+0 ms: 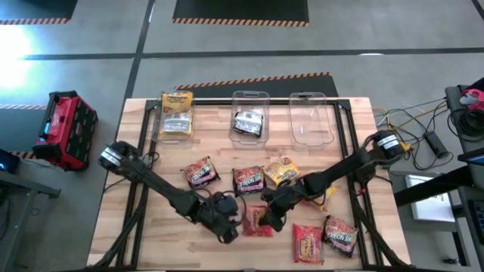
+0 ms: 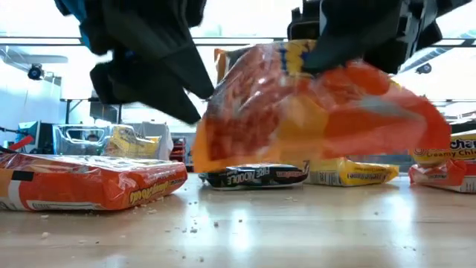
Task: Sort Maruchan noodles
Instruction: Put the orange noodle pack into the right transparent bin
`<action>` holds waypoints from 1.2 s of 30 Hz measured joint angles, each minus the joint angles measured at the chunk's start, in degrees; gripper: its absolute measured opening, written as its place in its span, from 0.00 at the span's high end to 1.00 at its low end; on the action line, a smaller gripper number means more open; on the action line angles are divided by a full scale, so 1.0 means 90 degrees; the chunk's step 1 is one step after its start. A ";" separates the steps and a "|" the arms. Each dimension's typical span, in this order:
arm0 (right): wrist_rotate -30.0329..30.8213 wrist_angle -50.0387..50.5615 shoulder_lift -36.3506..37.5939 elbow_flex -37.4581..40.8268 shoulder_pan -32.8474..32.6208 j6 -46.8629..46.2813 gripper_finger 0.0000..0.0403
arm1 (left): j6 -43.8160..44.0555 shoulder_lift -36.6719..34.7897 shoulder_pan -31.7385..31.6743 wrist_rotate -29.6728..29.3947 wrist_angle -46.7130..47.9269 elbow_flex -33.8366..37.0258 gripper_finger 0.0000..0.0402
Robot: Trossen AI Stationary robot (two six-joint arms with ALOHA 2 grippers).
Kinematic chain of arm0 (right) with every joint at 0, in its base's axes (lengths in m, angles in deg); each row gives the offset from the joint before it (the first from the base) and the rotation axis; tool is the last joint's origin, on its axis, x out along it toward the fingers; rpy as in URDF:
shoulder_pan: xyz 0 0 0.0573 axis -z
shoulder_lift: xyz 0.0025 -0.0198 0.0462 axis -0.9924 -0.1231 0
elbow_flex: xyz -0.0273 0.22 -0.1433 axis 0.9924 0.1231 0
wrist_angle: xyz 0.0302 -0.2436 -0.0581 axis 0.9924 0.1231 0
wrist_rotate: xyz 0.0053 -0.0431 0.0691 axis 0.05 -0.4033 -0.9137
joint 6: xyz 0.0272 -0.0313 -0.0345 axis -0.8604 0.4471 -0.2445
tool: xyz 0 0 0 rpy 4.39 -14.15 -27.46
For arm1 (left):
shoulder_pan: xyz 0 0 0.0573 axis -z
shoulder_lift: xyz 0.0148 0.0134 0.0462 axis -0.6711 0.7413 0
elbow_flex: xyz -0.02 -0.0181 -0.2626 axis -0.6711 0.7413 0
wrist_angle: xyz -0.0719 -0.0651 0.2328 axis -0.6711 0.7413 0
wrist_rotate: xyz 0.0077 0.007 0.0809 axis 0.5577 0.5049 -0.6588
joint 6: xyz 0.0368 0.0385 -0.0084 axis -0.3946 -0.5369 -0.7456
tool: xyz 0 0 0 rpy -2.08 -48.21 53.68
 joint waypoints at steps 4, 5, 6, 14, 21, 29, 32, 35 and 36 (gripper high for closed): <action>0.0070 0.0644 0.0484 -0.0004 0.0169 0.0298 0.74 | 0.0036 -0.0341 0.0176 -0.0689 0.0307 0.0000 0.59; 0.0127 0.0900 0.0620 -0.0027 0.0216 0.0371 0.74 | 0.0036 -0.0392 0.0208 -0.0828 0.0329 0.0000 0.59; 0.0210 0.1191 0.0759 -0.0060 0.0267 0.0478 0.74 | 0.0024 -0.0450 0.0257 -0.0962 0.0329 0.0000 0.59; 0.1043 0.4434 0.1807 -0.0926 0.0839 0.1519 0.74 | -0.0029 -0.0533 0.0420 -0.1731 0.0353 0.0000 0.59; 0.2236 0.7381 0.2335 -0.2293 0.1412 0.2205 0.73 | 0.0050 -0.0345 0.0432 -0.2241 0.0384 0.0000 0.59; 0.3299 0.9898 0.2293 -0.3528 0.2188 0.2507 0.73 | 0.0186 -0.0157 0.0432 -0.2587 0.0385 0.0000 0.59; 0.3540 1.0538 0.2284 -0.3858 0.2540 0.2682 0.73 | 0.0187 -0.0127 0.0432 -0.2678 0.0382 0.0000 0.59; 0.3737 1.1040 0.2284 -0.4078 0.2947 0.3126 0.73 | 0.0187 -0.0116 0.0432 -0.2753 0.0382 0.0000 0.59; 0.3754 1.1169 0.2284 -0.4103 0.3096 0.3286 0.73 | 0.0187 -0.0113 0.0432 -0.2801 0.0382 0.0000 0.59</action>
